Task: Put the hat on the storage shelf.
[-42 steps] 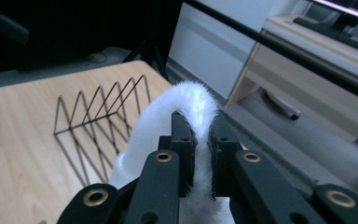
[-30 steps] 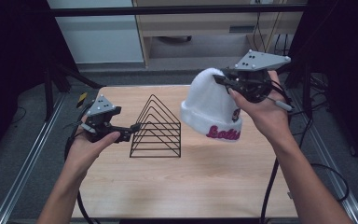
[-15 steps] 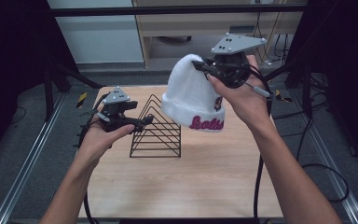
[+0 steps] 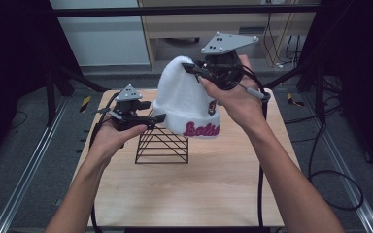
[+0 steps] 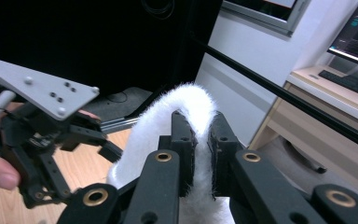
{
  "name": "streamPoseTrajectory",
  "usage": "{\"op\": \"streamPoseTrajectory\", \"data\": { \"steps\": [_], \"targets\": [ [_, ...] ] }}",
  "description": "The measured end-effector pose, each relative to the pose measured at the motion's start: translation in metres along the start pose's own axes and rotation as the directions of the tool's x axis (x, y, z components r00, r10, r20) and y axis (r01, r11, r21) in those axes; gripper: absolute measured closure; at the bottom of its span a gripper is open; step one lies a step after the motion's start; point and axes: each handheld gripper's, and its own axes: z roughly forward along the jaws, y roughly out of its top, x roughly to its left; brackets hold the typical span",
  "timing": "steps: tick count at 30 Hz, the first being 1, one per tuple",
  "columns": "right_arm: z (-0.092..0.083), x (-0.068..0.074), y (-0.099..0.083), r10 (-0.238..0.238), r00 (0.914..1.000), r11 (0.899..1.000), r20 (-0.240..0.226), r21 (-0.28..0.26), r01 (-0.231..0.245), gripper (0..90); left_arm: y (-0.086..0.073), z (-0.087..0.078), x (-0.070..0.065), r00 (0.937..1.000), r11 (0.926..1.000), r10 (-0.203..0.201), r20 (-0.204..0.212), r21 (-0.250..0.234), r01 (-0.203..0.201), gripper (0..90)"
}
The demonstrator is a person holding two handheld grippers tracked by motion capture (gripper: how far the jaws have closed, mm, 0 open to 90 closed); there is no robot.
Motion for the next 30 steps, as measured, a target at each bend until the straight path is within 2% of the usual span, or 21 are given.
{"op": "streamPoseTrajectory", "data": {
  "steps": [1, 3, 4, 5, 6, 7, 8, 10, 12, 16, 22, 30],
  "targets": [
    [0.004, 0.003, 0.001, -0.005, 0.9999, 1.0, -0.011, 0.001, 0.005, 83.7, 0.0, 0.001, 0.0, 0.9999, 0.9999, -0.013, 0.0, 0.0, 0.013, 29.9],
    [0.005, 0.005, 0.001, -0.008, 0.9998, 1.0, -0.016, 0.001, 0.008, 83.7, 0.001, 0.002, 0.0, 0.9999, 0.9999, -0.014, 0.001, 0.004, 0.014, 32.5],
    [0.006, 0.007, 0.002, -0.012, 0.9997, 1.0, -0.019, 0.002, 0.012, 83.7, 0.001, 0.002, 0.0, 0.9999, 0.9998, -0.015, 0.004, 0.01, 0.014, 39.2],
    [0.008, 0.009, 0.003, -0.014, 0.9996, 1.0, -0.024, 0.003, 0.014, 83.7, 0.001, 0.001, 0.001, 0.9997, 0.9996, -0.024, -0.004, 0.017, 0.024, 51.6],
    [0.008, 0.009, 0.003, -0.014, 0.9996, 1.0, -0.024, 0.003, 0.014, 83.7, 0.001, 0.001, 0.001, 0.9997, 0.9996, -0.024, -0.004, 0.017, 0.024, 58.5],
    [0.009, 0.009, 0.003, -0.017, 0.9996, 1.0, -0.024, 0.001, 0.017, 83.8, 0.001, 0.0, 0.001, 0.9995, 0.9994, -0.03, -0.005, 0.017, 0.03, 58.5],
    [0.009, 0.008, 0.003, -0.018, 0.9995, 1.0, -0.026, -0.001, 0.018, 83.7, 0.002, -0.001, 0.001, 0.9997, 0.9995, -0.024, -0.005, 0.02, 0.024, 66.8],
    [0.01, 0.007, 0.003, -0.017, 0.9996, 1.0, -0.023, -0.001, 0.017, 83.7, 0.002, -0.002, 0.0, 0.9997, 0.9996, -0.022, -0.014, 0.017, 0.022, 71.4],
    [0.01, 0.006, 0.002, -0.016, 0.9997, 1.0, -0.02, 0.004, 0.016, 83.7, 0.003, -0.007, -0.001, 0.9987, 0.9999, -0.005, -0.051, 0.013, 0.005, 72.6],
    [0.013, 0.001, -0.001, -0.004, 0.9999, 1.0, -0.013, 0.011, 0.004, 83.6, 0.001, -0.014, -0.001, 0.9966, 0.9999, -0.01, -0.082, 0.002, 0.01, 73.4],
    [0.018, -0.002, -0.006, 0.005, 0.9999, 1.0, -0.016, 0.016, -0.005, 83.6, -0.001, -0.022, -0.002, 0.9944, 1.0, 0.0, -0.105, 0.004, 0.0, 74.5],
    [0.029, -0.003, -0.011, 0.012, 0.9999, 0.999, -0.011, 0.038, -0.011, 83.4, -0.006, -0.03, 0.002, 0.991, 0.9998, -0.018, -0.132, -0.011, 0.017, 74.8]
  ]
}}
